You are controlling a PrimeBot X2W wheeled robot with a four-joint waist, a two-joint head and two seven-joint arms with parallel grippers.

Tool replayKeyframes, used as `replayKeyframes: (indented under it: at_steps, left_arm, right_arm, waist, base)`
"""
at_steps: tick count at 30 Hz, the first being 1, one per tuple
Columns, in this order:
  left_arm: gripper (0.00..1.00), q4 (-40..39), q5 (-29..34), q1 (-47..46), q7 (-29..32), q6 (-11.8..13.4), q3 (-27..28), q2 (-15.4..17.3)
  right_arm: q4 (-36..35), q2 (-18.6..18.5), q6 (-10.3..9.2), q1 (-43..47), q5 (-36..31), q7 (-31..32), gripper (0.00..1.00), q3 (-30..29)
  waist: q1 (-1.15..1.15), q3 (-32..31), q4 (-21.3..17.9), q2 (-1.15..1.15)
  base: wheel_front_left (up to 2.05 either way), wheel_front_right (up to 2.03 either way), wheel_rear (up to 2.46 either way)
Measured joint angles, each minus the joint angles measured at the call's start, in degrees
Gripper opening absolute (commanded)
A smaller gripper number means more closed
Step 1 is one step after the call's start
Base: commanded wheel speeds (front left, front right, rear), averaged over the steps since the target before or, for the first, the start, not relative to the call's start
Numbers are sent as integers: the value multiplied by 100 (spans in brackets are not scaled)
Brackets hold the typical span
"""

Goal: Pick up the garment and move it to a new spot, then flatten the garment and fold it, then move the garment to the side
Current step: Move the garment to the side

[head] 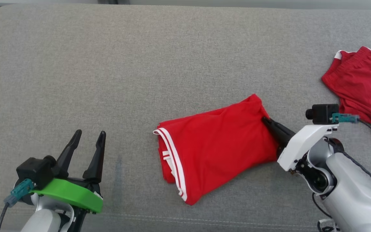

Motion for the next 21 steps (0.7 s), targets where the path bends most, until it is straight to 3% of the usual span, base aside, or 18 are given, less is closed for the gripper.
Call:
replayKeyframes:
  at_steps: [16,21]
  left_arm:
    - [100,-681,133,493,0,2,148,-230]
    - [100,-881,137,602,0,51,371,-229]
  right_arm:
    - [194,-925,-140,-1395,-126,766,0,-412]
    - [223,-1034,-183,-1718,-123,917,0,-548]
  waist:
    - [0,164,523,0]
    - [0,338,565,0]
  base:
    - [0,0,0]
    - [0,0,0]
